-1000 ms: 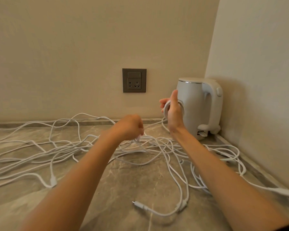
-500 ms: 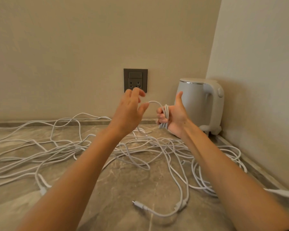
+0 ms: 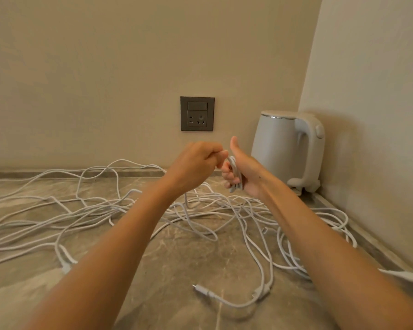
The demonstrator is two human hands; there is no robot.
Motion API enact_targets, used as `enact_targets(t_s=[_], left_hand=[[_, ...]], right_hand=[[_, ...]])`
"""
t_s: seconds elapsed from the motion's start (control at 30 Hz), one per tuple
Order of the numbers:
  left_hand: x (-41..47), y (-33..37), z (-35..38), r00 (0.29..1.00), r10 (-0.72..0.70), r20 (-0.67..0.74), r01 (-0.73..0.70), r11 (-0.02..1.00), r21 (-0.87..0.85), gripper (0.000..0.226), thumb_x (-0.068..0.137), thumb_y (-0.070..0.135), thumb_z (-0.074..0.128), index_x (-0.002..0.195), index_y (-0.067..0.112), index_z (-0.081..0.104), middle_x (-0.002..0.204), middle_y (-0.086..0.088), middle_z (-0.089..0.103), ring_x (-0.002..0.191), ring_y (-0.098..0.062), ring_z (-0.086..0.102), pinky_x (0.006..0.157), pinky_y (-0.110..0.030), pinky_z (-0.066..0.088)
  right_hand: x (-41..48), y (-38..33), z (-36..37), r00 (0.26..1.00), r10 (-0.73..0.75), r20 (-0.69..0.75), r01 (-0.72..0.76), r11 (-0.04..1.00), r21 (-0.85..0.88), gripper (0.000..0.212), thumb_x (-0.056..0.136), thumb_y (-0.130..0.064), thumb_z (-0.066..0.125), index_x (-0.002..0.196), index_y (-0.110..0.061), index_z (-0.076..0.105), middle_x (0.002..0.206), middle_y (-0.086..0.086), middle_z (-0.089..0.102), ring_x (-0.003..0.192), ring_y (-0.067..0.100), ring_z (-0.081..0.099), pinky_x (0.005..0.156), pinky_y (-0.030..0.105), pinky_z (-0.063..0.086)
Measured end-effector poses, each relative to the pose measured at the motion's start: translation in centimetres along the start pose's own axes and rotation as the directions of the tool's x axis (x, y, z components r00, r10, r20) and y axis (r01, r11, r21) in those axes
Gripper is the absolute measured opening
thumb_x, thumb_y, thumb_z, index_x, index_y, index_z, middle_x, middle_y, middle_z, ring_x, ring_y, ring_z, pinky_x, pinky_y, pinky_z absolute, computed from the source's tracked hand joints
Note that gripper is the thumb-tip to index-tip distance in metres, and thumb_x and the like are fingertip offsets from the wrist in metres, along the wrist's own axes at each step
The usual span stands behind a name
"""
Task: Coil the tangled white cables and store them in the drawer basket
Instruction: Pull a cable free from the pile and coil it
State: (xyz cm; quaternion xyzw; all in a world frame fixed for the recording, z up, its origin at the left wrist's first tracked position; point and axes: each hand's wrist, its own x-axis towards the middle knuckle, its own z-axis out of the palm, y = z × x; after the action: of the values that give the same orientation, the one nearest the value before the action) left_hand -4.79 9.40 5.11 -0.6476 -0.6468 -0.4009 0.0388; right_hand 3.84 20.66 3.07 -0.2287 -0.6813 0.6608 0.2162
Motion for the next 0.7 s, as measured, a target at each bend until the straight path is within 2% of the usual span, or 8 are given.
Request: enact_targets(t_s=[0.1, 0.17, 0.27, 0.37, 0.43, 0.57, 0.63, 0.7], left_hand=[[0.2, -0.1, 0.0, 0.994, -0.051, -0.095, 0.046, 0.998, -0.051, 0.036, 0.095, 0.016, 0.047, 0.058, 0.015, 0.05, 0.05, 0.007, 0.042, 0.047, -0.003, 0.036, 0.054, -0.026, 0.03], [0.1, -0.2, -0.5, 0.994, -0.091, -0.063, 0.082, 0.989, -0.123, 0.039, 0.093, 0.016, 0.05, 0.054, 0.016, 0.051, 0.047, 0.005, 0.042, 0.042, -0.002, 0.035, 0.053, -0.026, 0.031], [-0.3, 0.2, -0.8, 0.972, -0.1, 0.211, 0.128, 0.984, -0.123, 0.037, 0.091, 0.016, 0.053, 0.054, 0.013, 0.056, 0.048, 0.0, 0.045, 0.044, -0.008, 0.038, 0.053, -0.024, 0.034], [-0.2, 0.2, 0.1, 0.926, -0.205, 0.317, 0.165, 0.975, 0.15, 0.033, 0.089, 0.015, 0.055, 0.057, 0.011, 0.06, 0.049, -0.001, 0.051, 0.047, -0.013, 0.045, 0.059, -0.025, 0.04], [0.1, -0.6, 0.5, 0.905, -0.305, 0.297, 0.216, 0.931, 0.295, 0.027, 0.088, 0.013, 0.052, 0.066, 0.007, 0.067, 0.057, -0.004, 0.057, 0.055, -0.017, 0.052, 0.061, -0.026, 0.042], [0.2, -1.9, 0.3, 0.89, -0.398, 0.225, 0.298, 0.878, 0.374, 0.036, 0.099, 0.023, 0.036, 0.099, -0.006, 0.059, 0.093, -0.018, 0.056, 0.091, -0.032, 0.054, 0.075, -0.032, 0.04], [0.3, -1.8, -0.2, 0.941, -0.31, 0.135, 0.261, 0.92, 0.294, 0.036, 0.101, 0.02, 0.029, 0.119, -0.004, 0.048, 0.121, -0.023, 0.049, 0.117, -0.031, 0.043, 0.088, -0.03, 0.031], [0.5, -1.1, -0.5, 0.984, -0.173, 0.039, 0.165, 0.975, 0.146, 0.043, 0.101, 0.017, 0.028, 0.143, 0.005, 0.027, 0.146, -0.013, 0.032, 0.134, -0.022, 0.029, 0.099, -0.018, 0.019]], right_hand=[[-0.1, 0.5, 0.0, 0.994, -0.102, 0.029, 0.104, 0.992, -0.07, 0.071, 0.091, -0.066, 0.014, 0.056, -0.011, 0.042, 0.046, 0.001, 0.04, 0.041, 0.012, 0.034, 0.054, 0.027, 0.035], [0.0, 0.9, 0.0, 0.989, -0.143, -0.049, 0.142, 0.99, -0.024, 0.066, 0.093, -0.062, 0.022, 0.055, -0.012, 0.041, 0.044, 0.0, 0.043, 0.043, 0.013, 0.04, 0.057, 0.028, 0.037], [0.6, 1.2, -0.5, 0.945, -0.162, -0.283, 0.236, 0.938, 0.252, 0.055, 0.098, -0.049, 0.033, 0.055, -0.014, 0.037, 0.042, 0.0, 0.041, 0.042, 0.013, 0.043, 0.059, 0.027, 0.04], [0.9, 0.7, -1.7, 0.934, -0.168, -0.317, 0.334, 0.729, 0.597, 0.05, 0.099, -0.044, 0.035, 0.057, -0.015, 0.032, 0.04, -0.004, 0.032, 0.035, 0.009, 0.034, 0.058, 0.025, 0.038], [0.6, 0.3, -2.3, 0.947, -0.202, -0.251, 0.321, 0.659, 0.68, 0.053, 0.098, -0.046, 0.034, 0.054, -0.016, 0.034, 0.04, -0.005, 0.028, 0.034, 0.008, 0.029, 0.055, 0.023, 0.039], [0.0, 0.2, -2.2, 0.964, -0.266, 0.006, 0.194, 0.717, 0.669, 0.064, 0.1, -0.043, 0.029, 0.042, -0.017, 0.04, 0.038, -0.007, 0.027, 0.032, 0.005, 0.026, 0.046, 0.019, 0.041], [-0.4, 0.1, -1.8, 0.954, -0.261, 0.148, 0.109, 0.763, 0.638, 0.062, 0.098, -0.042, 0.031, 0.042, -0.017, 0.04, 0.036, -0.007, 0.028, 0.032, 0.005, 0.023, 0.045, 0.018, 0.04], [-0.8, -0.1, -1.3, 0.924, -0.242, 0.296, 0.01, 0.788, 0.615, 0.061, 0.096, -0.041, 0.033, 0.042, -0.015, 0.042, 0.035, -0.007, 0.031, 0.033, 0.006, 0.018, 0.044, 0.017, 0.041]])
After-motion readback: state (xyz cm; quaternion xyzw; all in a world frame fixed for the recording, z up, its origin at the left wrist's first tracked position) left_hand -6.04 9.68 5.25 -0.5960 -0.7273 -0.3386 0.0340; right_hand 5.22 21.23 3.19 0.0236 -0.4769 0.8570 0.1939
